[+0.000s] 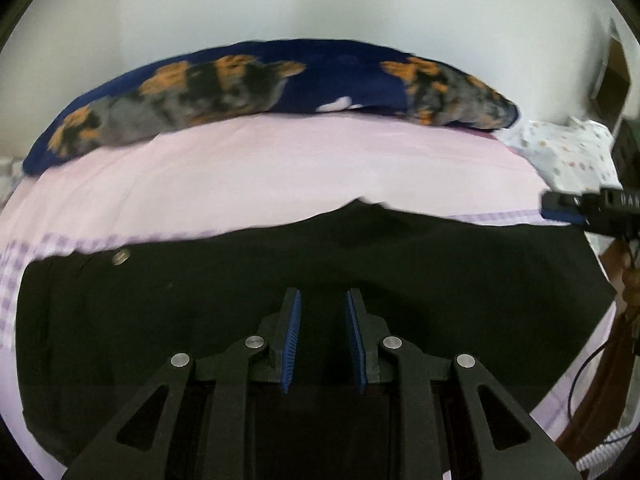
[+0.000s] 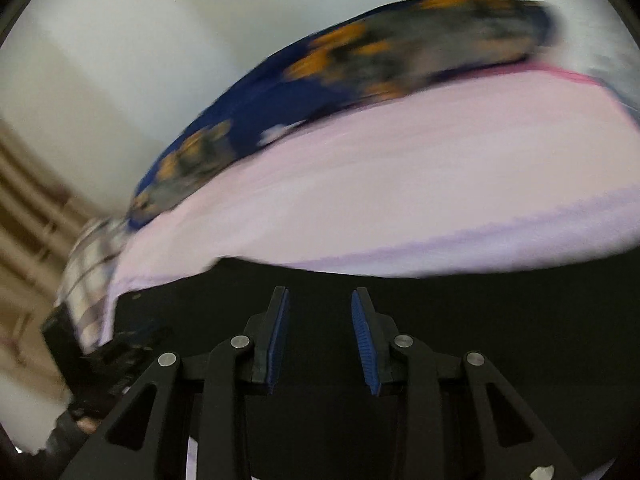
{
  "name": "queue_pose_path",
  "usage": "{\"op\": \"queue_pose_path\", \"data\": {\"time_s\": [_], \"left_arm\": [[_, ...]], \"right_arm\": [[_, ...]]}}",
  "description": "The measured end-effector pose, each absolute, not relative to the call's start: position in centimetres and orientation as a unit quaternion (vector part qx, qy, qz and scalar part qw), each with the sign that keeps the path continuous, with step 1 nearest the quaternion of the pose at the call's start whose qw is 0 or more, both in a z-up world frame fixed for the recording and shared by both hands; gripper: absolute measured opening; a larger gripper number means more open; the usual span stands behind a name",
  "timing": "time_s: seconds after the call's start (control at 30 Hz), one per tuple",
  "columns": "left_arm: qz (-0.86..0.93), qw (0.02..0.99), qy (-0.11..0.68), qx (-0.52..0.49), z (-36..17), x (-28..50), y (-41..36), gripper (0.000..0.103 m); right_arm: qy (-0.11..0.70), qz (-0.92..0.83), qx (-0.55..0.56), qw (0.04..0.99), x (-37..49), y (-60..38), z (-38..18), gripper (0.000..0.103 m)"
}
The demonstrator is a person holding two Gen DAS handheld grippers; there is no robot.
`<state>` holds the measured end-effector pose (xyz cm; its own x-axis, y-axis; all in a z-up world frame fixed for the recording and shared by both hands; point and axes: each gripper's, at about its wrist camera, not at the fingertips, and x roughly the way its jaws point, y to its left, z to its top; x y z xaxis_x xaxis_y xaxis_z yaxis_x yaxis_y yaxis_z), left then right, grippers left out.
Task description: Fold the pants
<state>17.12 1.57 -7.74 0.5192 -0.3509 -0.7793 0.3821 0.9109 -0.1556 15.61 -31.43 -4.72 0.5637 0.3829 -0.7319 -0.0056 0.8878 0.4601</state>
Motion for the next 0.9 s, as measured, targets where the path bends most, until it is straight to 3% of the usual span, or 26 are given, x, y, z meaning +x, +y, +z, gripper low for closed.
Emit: {"op": "queue_pose_path", "data": {"time_s": [0.33,0.5,0.57,0.6,0.9], "left_arm": [[-0.205,0.861,0.465,-0.035,-9.4,17.5,5.8,0.024],[-0.218,0.857,0.465,-0.054,-9.6,17.5,6.5,0.024],[-0.222,0.856,0.464,-0.057,-9.6,17.5,6.6,0.024],[-0.223,0.856,0.463,-0.057,-9.7,17.5,6.7,0.024],[-0.226,0.857,0.459,-0.054,-10.0,17.6,6.9,0.024]], "right_arm": [[0.529,0.243,0.104,0.807,25.0,-18.9,-7.7,0.031],[0.549,0.259,0.082,0.791,27.2,-16.3,-9.7,0.039],[0.547,0.288,0.081,0.782,27.4,-15.6,-9.6,0.016],[0.539,0.287,0.068,0.789,27.3,-15.7,-9.3,0.012],[0.516,0.242,0.038,0.821,28.8,-15.2,-10.1,0.006]]}}
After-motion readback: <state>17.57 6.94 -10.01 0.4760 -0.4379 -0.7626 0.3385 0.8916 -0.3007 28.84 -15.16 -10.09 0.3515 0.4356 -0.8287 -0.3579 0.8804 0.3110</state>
